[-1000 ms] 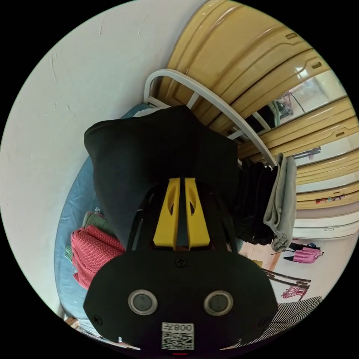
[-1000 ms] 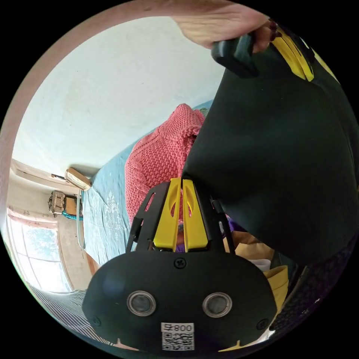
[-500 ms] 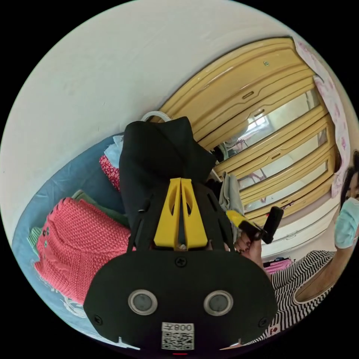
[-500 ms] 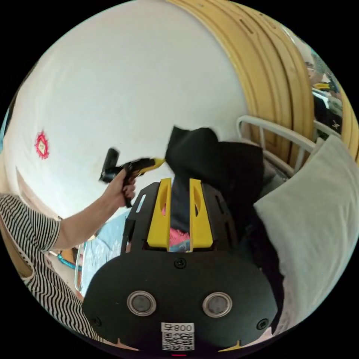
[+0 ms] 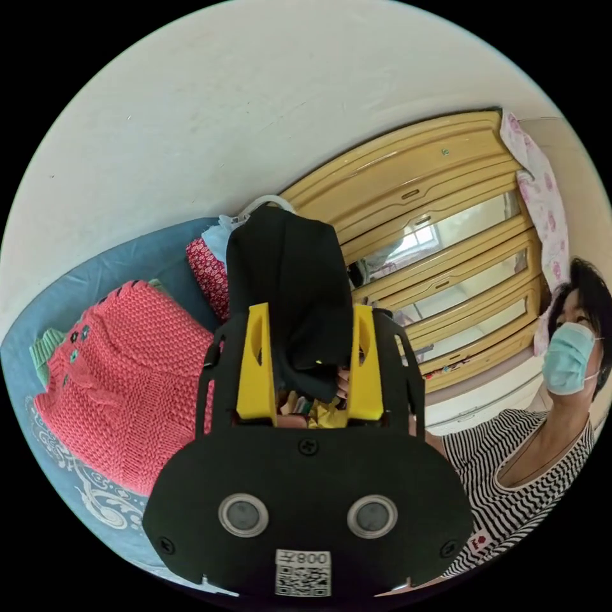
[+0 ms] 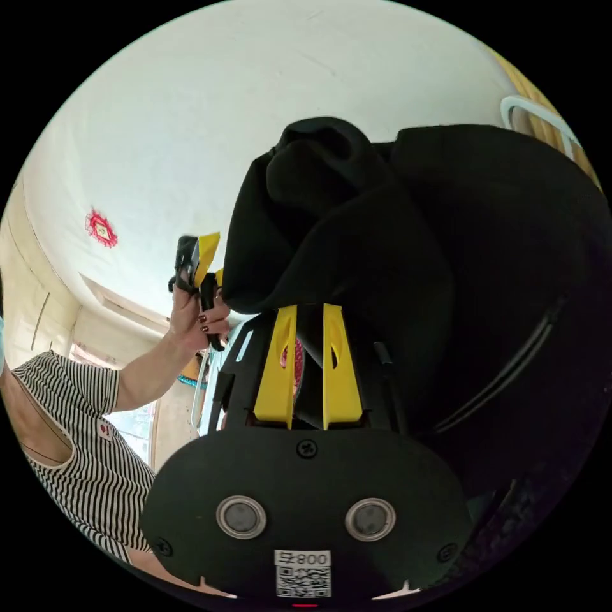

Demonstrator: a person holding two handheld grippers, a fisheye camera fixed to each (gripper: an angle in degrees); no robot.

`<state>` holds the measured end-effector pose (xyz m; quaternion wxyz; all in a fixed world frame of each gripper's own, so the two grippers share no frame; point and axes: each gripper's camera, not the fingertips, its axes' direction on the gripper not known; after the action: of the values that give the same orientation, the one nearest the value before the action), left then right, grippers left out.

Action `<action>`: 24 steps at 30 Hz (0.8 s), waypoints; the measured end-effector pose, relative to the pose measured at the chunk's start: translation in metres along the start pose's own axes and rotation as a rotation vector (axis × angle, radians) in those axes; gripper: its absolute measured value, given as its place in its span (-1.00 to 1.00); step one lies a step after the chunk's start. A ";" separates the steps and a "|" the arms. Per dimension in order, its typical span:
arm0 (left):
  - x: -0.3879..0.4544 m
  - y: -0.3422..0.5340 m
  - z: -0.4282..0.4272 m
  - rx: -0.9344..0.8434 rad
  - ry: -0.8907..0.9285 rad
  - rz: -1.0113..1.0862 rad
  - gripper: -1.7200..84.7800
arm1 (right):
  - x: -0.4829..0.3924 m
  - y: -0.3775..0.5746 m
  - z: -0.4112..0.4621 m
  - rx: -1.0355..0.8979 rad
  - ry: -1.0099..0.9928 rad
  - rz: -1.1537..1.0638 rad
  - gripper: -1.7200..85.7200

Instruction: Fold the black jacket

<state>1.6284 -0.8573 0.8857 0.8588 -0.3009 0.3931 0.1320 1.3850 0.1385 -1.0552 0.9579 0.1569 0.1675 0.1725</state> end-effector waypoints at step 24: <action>0.003 0.118 -0.079 -0.271 -0.157 0.042 -0.92 | -0.015 -0.141 -0.125 -0.191 0.616 -0.054 -0.67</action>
<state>1.5287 -0.8137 0.7938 0.8356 -0.3944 0.3096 0.2246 1.3636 0.0372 -1.2138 0.8768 0.0021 0.4368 0.2011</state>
